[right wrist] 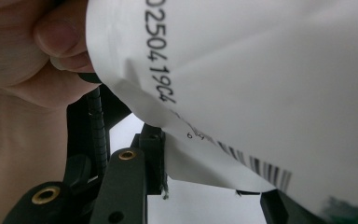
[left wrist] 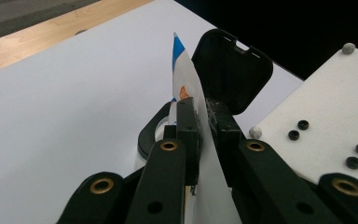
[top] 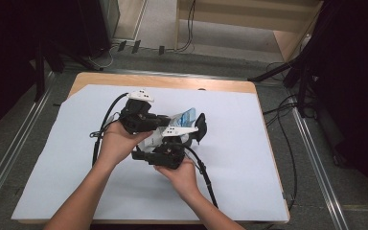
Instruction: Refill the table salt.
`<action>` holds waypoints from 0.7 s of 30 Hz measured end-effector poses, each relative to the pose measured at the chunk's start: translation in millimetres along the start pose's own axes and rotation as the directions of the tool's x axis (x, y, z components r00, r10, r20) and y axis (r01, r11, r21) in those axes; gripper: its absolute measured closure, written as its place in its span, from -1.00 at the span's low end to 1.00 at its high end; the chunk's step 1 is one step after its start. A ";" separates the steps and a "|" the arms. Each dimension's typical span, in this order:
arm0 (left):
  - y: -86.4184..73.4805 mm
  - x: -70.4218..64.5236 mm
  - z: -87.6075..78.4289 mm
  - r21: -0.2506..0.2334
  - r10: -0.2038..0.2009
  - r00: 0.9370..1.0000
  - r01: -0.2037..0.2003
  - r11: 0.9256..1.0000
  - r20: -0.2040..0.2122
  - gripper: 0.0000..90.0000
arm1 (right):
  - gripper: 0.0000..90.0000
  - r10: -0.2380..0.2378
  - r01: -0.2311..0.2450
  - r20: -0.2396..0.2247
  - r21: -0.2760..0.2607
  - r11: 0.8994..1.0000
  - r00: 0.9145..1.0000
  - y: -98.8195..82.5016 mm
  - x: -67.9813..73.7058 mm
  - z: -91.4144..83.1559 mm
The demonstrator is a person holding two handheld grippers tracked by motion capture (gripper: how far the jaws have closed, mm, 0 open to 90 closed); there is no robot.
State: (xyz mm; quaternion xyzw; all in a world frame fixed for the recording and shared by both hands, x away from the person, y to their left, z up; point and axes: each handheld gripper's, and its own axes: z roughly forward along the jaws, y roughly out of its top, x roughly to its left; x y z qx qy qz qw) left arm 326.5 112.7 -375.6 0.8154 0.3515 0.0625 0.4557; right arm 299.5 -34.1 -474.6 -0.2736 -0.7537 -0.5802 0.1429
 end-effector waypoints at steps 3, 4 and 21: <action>-0.2 0.2 1.0 -0.006 -0.002 1.000 0.002 1.000 0.000 0.91 | 0.40 -0.019 0.019 0.016 0.005 1.000 1.000 -0.1 0.8 -0.4; -0.1 0.4 1.2 -0.004 -0.002 1.000 0.002 1.000 0.002 0.91 | 0.38 -0.032 0.032 0.027 0.007 0.999 0.999 -0.2 1.4 -0.5; 0.1 0.1 0.0 -0.017 0.000 1.000 0.000 1.000 -0.003 0.91 | 0.42 -0.081 0.079 0.056 0.028 0.996 0.995 -0.8 5.9 1.0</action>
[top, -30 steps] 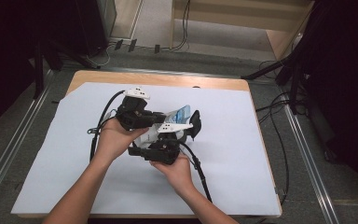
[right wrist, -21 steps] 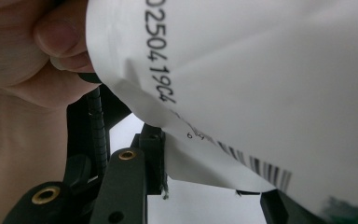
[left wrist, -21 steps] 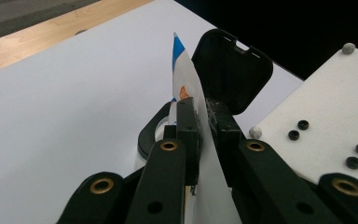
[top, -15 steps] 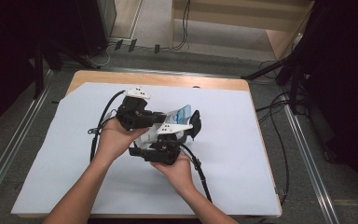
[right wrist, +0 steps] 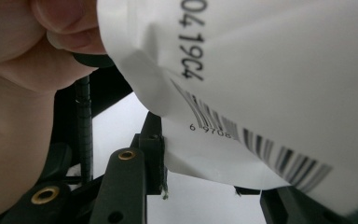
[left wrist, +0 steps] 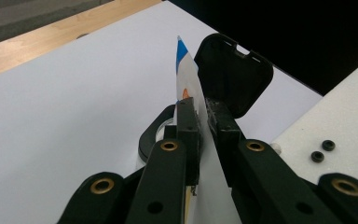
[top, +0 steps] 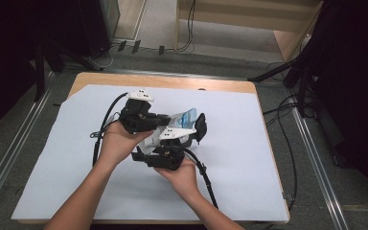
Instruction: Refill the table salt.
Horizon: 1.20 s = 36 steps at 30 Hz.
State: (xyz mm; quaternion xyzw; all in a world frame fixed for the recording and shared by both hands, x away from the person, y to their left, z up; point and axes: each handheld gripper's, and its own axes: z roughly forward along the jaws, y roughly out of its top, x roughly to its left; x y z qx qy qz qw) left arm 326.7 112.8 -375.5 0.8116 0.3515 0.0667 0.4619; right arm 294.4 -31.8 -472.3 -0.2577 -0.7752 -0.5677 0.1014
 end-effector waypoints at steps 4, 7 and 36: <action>0.1 -0.7 0.3 -0.001 0.007 1.000 -0.007 1.000 -0.003 0.91 | 0.43 0.018 -0.018 -0.014 -0.007 1.000 1.000 0.0 -1.4 0.2; 0.1 -1.1 0.3 -0.004 0.006 1.000 -0.006 1.000 -0.005 0.90 | 0.43 0.039 -0.039 -0.033 -0.011 0.999 0.999 0.2 -2.6 0.0; -11.3 2.2 -1.6 0.035 0.006 1.000 -0.006 0.999 0.015 0.85 | 0.32 0.046 -0.046 0.003 -0.009 0.999 0.999 -10.0 -5.5 7.2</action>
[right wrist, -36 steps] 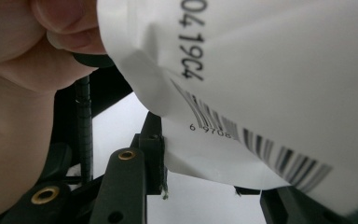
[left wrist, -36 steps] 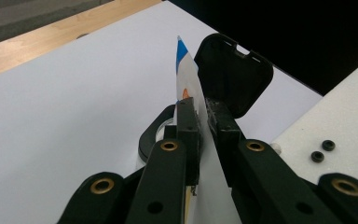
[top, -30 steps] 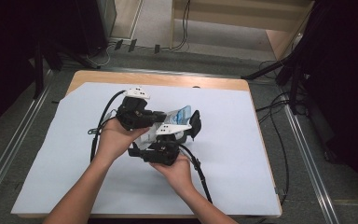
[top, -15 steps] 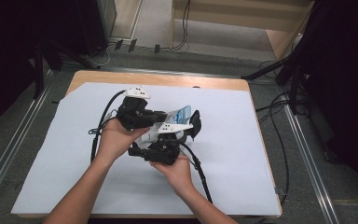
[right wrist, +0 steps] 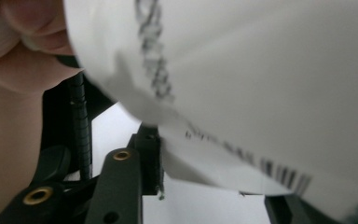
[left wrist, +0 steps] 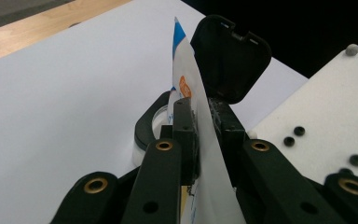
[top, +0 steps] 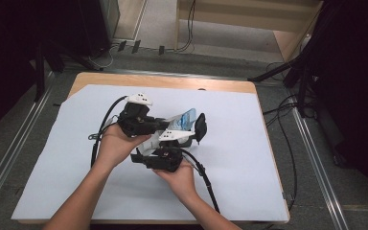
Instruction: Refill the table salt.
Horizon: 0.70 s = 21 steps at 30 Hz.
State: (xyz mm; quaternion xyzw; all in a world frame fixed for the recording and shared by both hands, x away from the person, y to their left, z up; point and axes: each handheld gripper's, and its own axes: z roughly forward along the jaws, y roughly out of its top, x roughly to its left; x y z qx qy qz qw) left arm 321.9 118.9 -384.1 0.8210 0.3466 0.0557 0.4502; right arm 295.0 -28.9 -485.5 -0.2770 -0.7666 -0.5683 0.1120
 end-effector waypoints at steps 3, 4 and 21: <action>-2.9 0.6 -2.4 -0.002 0.005 1.000 -0.005 1.000 0.011 0.85 | 0.30 0.006 -0.006 0.011 -0.002 1.000 1.000 -2.0 -1.4 0.6; -3.6 0.8 -3.3 0.003 0.008 1.000 -0.008 1.000 0.013 0.85 | 0.30 0.005 -0.005 0.015 -0.005 1.000 1.000 -3.5 -1.5 0.9; -20.3 14.7 -9.8 0.046 -0.017 0.997 0.014 0.999 0.077 0.88 | 0.28 -0.039 0.037 0.098 0.015 0.999 0.994 -21.5 -1.6 10.9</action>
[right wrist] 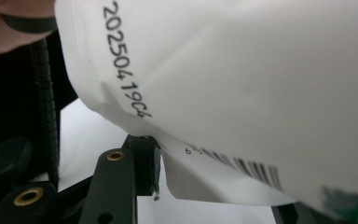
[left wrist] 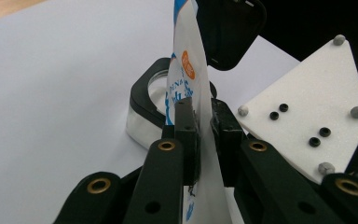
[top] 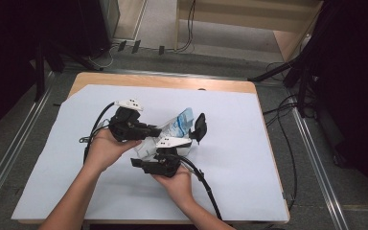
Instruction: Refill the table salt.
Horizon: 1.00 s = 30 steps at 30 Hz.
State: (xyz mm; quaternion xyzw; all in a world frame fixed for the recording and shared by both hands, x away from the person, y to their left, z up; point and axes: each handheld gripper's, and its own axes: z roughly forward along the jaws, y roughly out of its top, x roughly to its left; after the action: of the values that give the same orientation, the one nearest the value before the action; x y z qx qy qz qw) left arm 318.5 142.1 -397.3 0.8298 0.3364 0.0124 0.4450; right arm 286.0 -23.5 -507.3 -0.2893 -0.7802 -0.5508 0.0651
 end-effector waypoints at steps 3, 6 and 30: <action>-0.9 0.9 -0.4 0.007 0.000 1.000 0.000 1.000 0.000 0.88 | 0.28 0.010 -0.010 0.009 0.005 1.000 1.000 -2.8 -2.7 1.0; -2.2 -0.1 -0.2 0.020 0.012 1.000 -0.012 1.000 -0.004 0.89 | 0.28 0.016 -0.016 0.010 0.009 1.000 1.000 -4.9 -3.6 1.9; -14.4 5.3 -4.4 0.068 0.010 1.000 -0.010 0.998 -0.005 0.93 | 0.28 0.026 -0.028 0.077 0.018 0.999 0.997 -20.0 -12.3 4.2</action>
State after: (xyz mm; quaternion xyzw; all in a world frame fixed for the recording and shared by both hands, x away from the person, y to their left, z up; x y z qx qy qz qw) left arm 313.3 153.8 -406.9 0.8462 0.3337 0.0057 0.4154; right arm 286.6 -28.9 -530.5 -0.3201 -0.7833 -0.5310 0.0451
